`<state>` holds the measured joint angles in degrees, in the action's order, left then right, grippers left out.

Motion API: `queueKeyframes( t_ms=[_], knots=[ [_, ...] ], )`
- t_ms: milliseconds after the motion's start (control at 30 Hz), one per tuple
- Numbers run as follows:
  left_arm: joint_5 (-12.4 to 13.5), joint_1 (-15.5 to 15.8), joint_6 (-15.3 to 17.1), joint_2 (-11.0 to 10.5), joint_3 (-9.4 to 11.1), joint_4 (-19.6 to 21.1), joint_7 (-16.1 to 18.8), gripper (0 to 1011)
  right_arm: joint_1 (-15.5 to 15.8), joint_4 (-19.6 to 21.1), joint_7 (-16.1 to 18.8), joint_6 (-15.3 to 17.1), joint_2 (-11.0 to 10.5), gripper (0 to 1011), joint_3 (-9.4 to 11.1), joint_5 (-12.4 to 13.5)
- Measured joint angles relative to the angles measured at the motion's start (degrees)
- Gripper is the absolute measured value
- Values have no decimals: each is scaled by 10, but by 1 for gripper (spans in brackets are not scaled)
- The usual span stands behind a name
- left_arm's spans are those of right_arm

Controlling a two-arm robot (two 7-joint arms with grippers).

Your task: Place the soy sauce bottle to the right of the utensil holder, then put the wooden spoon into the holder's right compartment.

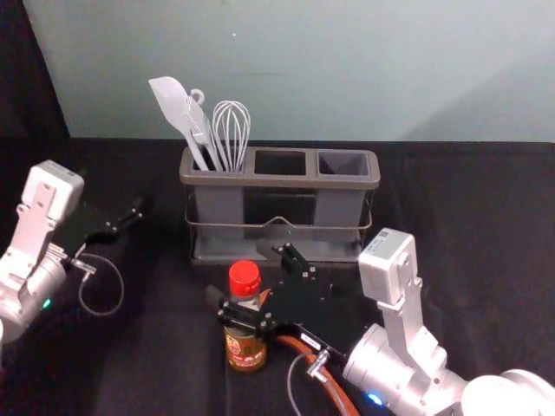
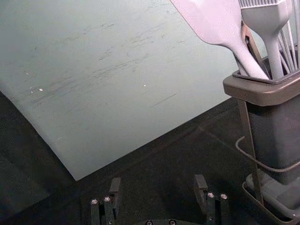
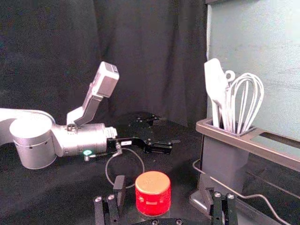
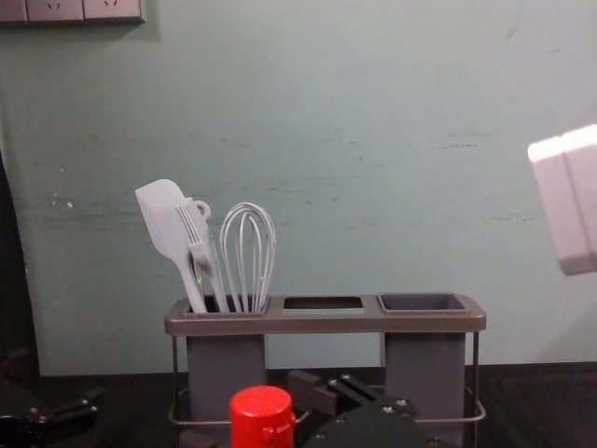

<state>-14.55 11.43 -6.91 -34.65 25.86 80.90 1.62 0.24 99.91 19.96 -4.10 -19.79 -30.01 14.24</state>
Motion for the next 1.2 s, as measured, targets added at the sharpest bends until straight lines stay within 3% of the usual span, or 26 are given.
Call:
queueKeyframes(
  t_ms=[333,600,933,1033,1200],
  knots=[
    [0,0,0,0,0,0,0,1000,0,-10,14,-4,14,983,4,-15],
    [0,0,0,0,0,0,0,1000,3,-8,20,0,18,788,6,-23],
    [0,0,0,0,0,0,0,1000,9,4,24,2,18,450,9,-28],
    [0,0,0,0,0,0,0,1000,14,11,25,2,18,384,12,-25],
    [0,0,0,0,0,0,0,1000,22,28,26,0,15,382,17,-19]
  ],
)
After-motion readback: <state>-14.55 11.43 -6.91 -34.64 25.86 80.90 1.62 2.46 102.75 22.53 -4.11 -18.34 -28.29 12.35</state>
